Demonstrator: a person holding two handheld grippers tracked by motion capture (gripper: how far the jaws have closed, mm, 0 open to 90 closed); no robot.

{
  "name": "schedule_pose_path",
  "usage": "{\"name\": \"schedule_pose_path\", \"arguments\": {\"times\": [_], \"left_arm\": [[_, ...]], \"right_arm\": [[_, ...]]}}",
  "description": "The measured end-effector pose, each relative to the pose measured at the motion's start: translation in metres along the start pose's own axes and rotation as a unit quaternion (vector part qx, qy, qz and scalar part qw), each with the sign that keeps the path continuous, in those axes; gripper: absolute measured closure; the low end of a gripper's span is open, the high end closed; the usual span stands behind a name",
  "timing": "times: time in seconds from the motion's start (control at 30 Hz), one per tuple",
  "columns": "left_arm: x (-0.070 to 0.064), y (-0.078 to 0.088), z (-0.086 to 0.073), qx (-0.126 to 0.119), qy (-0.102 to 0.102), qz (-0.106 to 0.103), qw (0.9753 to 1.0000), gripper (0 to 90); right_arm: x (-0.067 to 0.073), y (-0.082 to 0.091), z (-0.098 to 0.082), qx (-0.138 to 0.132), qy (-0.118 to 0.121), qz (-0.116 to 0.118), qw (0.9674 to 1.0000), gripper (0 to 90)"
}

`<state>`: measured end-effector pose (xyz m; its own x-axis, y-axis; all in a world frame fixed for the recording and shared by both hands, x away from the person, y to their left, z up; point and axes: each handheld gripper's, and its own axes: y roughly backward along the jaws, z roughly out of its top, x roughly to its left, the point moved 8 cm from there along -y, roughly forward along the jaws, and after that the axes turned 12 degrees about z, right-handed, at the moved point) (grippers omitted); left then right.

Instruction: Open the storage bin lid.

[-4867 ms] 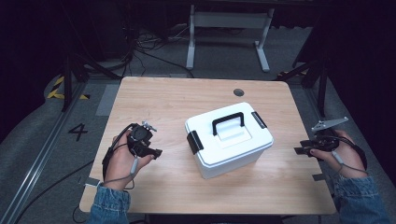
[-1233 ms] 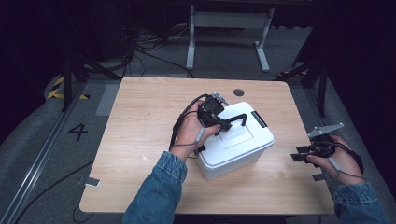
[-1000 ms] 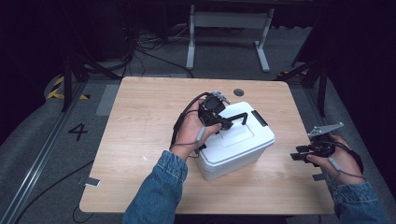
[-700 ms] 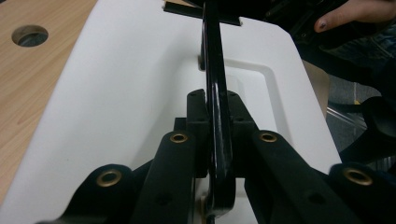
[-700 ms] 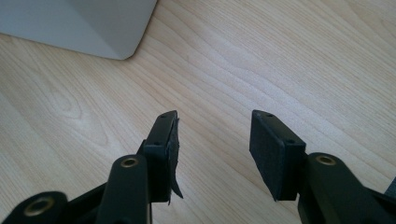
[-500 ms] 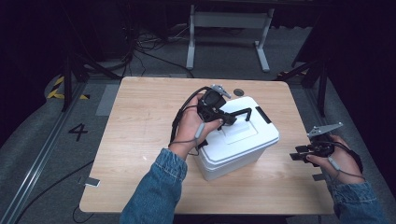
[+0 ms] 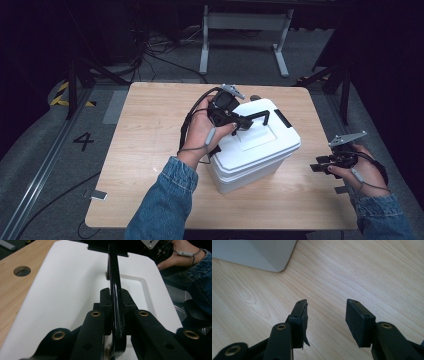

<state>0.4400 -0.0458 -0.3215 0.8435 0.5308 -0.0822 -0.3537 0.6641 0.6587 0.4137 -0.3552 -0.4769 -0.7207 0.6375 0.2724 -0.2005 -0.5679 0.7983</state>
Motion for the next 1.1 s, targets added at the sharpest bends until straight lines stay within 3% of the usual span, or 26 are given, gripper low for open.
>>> {"name": "schedule_pose_path", "arguments": {"times": [0.3, 0.5, 0.77, 0.9, 1.1], "left_arm": [[0.009, 0.014, -0.003, -0.008, 0.006, 0.011, 0.9999, 84.5], [0.023, 0.031, -0.013, -0.018, 0.026, 0.026, 0.9992, 84.5], [0.042, 0.052, -0.026, -0.031, 0.050, 0.048, 0.9971, 84.5], [0.048, 0.058, -0.030, -0.032, 0.051, 0.056, 0.9966, 84.5], [0.062, 0.072, -0.041, -0.040, 0.071, 0.074, 0.9940, 84.5]], "right_arm": [[-0.001, 0.000, 0.000, 0.000, -0.001, -0.001, 1.0000, 53.4], [0.000, -0.001, 0.001, 0.002, 0.000, 0.000, 1.0000, 53.5], [0.000, -0.004, 0.001, 0.005, -0.002, 0.000, 1.0000, 53.4], [-0.001, -0.004, 0.001, 0.005, -0.001, 0.002, 1.0000, 53.4], [-0.002, -0.005, -0.001, 0.007, -0.005, 0.001, 1.0000, 53.4]]}}
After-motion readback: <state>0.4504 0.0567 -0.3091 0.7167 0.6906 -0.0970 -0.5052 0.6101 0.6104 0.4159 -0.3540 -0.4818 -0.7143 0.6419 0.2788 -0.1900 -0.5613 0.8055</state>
